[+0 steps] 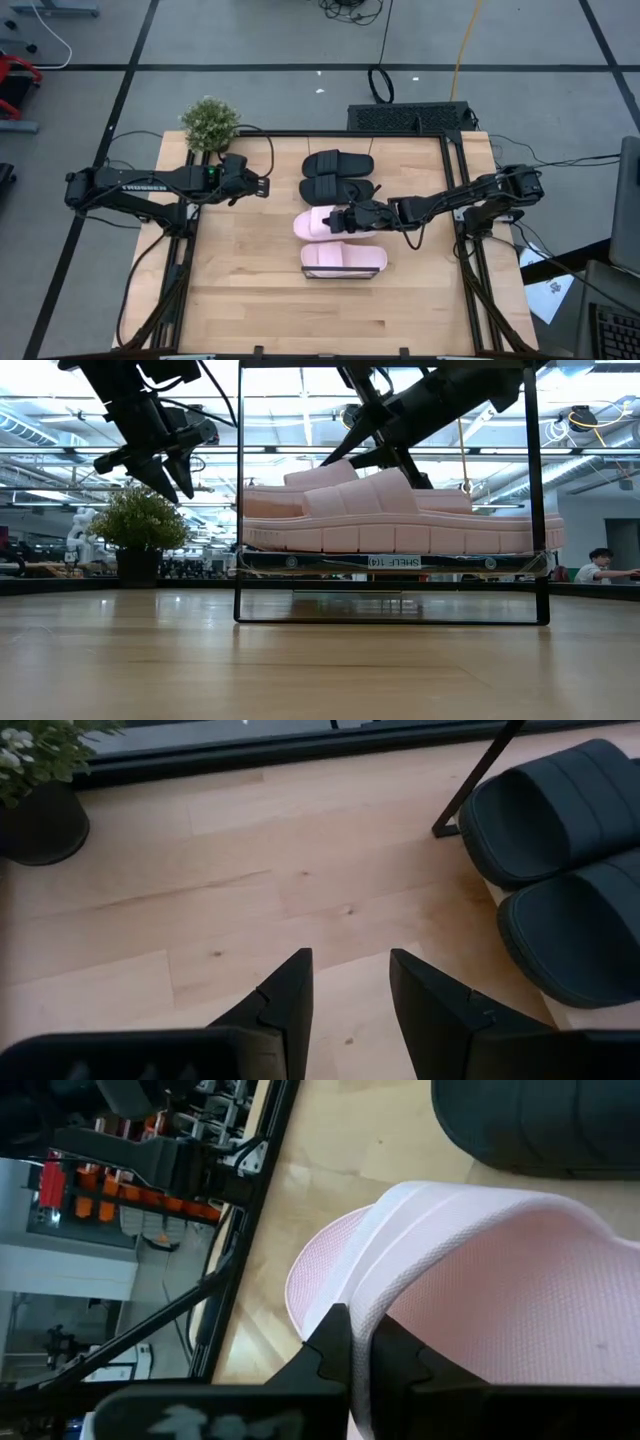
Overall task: Pick and place slides into the shelf
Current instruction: Put the pink slide on the shelf
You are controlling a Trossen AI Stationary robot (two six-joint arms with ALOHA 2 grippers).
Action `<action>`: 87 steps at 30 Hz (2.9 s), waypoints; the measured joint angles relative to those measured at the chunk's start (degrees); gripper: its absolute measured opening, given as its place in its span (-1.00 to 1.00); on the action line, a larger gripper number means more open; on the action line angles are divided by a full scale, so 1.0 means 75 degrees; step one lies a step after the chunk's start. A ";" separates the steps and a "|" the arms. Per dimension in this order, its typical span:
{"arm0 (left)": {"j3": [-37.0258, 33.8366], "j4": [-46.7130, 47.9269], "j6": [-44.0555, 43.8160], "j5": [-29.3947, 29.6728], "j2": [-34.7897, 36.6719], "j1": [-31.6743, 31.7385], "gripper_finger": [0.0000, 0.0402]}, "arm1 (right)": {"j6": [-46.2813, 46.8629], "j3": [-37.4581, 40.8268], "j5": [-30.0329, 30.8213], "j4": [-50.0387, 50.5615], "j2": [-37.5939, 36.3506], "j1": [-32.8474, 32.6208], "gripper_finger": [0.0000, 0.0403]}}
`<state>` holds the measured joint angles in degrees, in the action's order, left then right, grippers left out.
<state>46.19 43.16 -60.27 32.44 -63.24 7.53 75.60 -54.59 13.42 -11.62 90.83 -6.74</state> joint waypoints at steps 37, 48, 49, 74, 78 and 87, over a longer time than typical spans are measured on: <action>0.0000 -0.0026 0.0003 -0.0148 -0.0003 -0.0017 -0.36 | -0.0660 0.0000 0.0584 0.0015 0.0612 0.0000 -1.00; 0.0000 -0.0023 0.0172 -0.0188 -0.0003 -0.0017 -0.36 | -0.0582 0.0000 0.0794 0.0319 0.0612 -0.0009 -1.00; 0.0000 -0.0023 0.0172 -0.0186 -0.0003 -0.0017 -0.36 | -0.0577 0.0000 0.0798 0.0324 0.0612 -0.0009 -1.00; 0.0000 -0.0025 0.0175 -0.0180 -0.0003 -0.0012 -0.36 | -0.0092 0.0000 0.0702 0.0440 0.0659 -0.0114 -1.00; 0.0000 -0.0026 0.0178 -0.0180 -0.0003 -0.0012 -0.36 | -0.0084 0.0000 0.0644 0.0446 0.0659 -0.0112 -1.00; 0.0000 -0.0026 0.0181 -0.0122 -0.0003 -0.0012 -0.36 | 0.0224 0.0000 0.0612 0.0551 0.0659 -0.0160 -1.00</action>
<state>46.19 42.96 -58.92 31.53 -63.26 7.44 77.28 -54.59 18.01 -7.49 95.77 -7.94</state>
